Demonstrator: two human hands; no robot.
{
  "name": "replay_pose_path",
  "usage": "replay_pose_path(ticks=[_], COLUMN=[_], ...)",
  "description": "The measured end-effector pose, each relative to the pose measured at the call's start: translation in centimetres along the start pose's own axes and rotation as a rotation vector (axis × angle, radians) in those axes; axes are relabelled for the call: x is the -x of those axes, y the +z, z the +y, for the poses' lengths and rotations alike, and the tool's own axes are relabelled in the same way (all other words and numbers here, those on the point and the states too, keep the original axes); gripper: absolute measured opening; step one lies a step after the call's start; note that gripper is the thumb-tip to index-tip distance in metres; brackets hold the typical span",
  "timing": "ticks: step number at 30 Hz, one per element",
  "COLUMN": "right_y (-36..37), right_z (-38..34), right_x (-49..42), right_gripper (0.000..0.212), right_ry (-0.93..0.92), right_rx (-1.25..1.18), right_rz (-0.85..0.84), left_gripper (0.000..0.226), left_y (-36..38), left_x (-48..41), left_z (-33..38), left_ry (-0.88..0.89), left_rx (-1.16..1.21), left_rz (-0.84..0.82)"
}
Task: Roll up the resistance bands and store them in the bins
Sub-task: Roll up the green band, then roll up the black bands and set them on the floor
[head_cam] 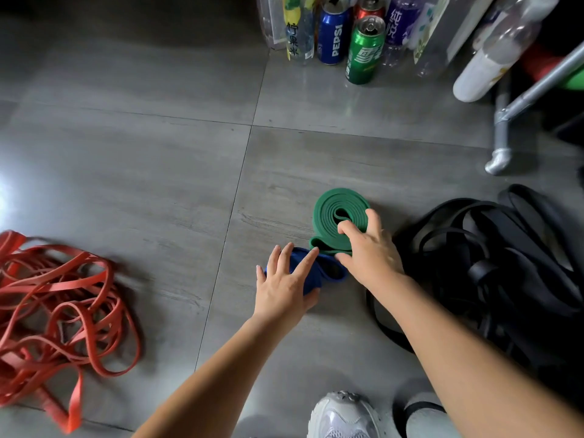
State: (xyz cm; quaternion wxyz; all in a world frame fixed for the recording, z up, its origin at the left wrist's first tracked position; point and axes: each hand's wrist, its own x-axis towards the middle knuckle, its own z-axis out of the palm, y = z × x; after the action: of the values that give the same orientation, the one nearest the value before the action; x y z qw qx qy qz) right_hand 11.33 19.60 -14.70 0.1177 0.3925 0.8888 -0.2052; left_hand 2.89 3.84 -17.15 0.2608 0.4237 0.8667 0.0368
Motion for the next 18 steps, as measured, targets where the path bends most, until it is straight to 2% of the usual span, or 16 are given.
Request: replay_pose_path(ticks=[3, 5, 9, 10, 12, 14, 16, 18], right_y=[0.0, -0.2, -0.2, 0.3, 1.3, 2.0, 2.0, 1.2], right_z=[1.0, 2.4, 5.6, 6.5, 8.0, 9.9, 11.7, 13.3], right_x=[0.6, 2.1, 9.0, 10.8, 13.6, 15.7, 17.0, 17.8], right_gripper=[0.054, 0.06, 0.04, 0.045, 0.059, 0.062, 0.044, 0.029], right_ry=[-0.003, 0.0, -0.05, -0.061, -0.036, -0.046, -0.066, 0.009], right_rx=[-0.134, -0.146, 0.02, 0.106, 0.262, 0.365, 0.452, 0.548], right_rz=[-0.09, -0.092, 0.176, 0.155, -0.03, -0.137, -0.12, -0.094], left_gripper=[0.073, 0.073, 0.075, 0.076, 0.076, 0.075, 0.074, 0.073], left_y=[-0.4, -1.0, -2.1, -2.3, -2.6, -3.0, -3.5, -4.3], left_x=[0.0, 0.1, 1.1, 1.4, 2.0, 2.8, 3.5, 4.3], left_z=[0.4, 0.3, 0.6, 0.9, 1.8, 3.0, 4.2, 5.0], left_ry=[0.007, 0.017, 0.061, 0.069, 0.096, 0.132, 0.169, 0.213], left_rx=[-0.039, -0.061, -0.12, -0.128, -0.147, -0.144, -0.142, -0.176], left_rz=[-0.029, -0.048, -0.06, -0.06, -0.059, -0.078, -0.111, -0.139])
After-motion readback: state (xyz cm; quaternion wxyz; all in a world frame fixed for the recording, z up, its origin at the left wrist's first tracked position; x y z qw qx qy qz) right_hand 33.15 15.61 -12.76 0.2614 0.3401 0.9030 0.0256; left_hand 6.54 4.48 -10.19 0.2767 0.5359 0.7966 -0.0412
